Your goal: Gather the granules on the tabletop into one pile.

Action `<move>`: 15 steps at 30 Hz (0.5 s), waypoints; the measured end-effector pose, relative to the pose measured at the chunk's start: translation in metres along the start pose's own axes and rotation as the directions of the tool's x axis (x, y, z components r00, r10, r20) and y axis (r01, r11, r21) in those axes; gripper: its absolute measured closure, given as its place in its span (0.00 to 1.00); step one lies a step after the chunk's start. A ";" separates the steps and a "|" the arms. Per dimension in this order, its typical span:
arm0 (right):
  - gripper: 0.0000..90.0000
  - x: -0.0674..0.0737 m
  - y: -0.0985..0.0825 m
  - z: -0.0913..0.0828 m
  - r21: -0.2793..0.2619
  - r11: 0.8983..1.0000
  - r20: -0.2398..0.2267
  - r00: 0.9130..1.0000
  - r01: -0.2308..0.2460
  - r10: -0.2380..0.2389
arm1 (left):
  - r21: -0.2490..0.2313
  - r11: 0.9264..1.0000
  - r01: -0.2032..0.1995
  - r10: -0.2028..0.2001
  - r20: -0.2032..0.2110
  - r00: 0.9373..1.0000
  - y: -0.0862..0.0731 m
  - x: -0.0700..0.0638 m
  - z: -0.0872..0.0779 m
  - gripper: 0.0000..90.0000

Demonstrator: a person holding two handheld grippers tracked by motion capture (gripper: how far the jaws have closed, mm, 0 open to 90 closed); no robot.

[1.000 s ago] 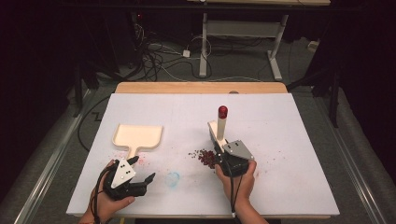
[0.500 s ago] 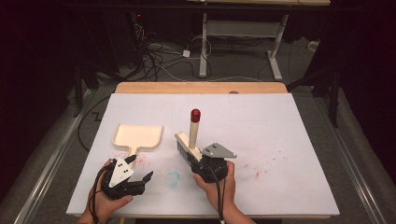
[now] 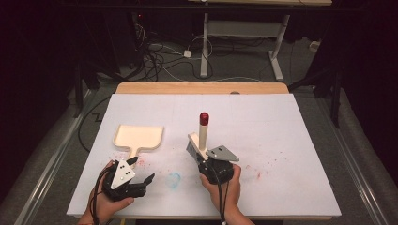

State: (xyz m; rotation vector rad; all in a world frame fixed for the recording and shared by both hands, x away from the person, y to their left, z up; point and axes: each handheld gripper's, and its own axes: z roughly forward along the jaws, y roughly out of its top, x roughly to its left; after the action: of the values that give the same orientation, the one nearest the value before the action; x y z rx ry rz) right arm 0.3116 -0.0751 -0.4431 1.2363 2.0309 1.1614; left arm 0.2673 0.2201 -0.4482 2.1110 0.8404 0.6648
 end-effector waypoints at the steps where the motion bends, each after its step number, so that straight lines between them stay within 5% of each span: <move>1: 0.75 -0.001 -0.001 -0.003 0.003 1.000 -0.002 1.000 -0.013 0.013 | 0.002 1.000 -0.002 0.002 0.002 1.000 0.000 0.000 0.000 0.24; 15: 0.75 -0.011 0.010 -0.036 -0.040 0.997 -0.003 0.998 0.066 -0.066 | 0.014 1.000 -0.017 0.017 0.002 1.000 0.002 -0.003 0.002 0.23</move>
State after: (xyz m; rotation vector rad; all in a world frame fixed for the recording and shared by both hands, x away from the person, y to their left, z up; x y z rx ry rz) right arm 0.2939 -0.0978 -0.4163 1.1401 2.0261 1.1690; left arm 0.2672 0.2161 -0.4484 2.1330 0.8295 0.6678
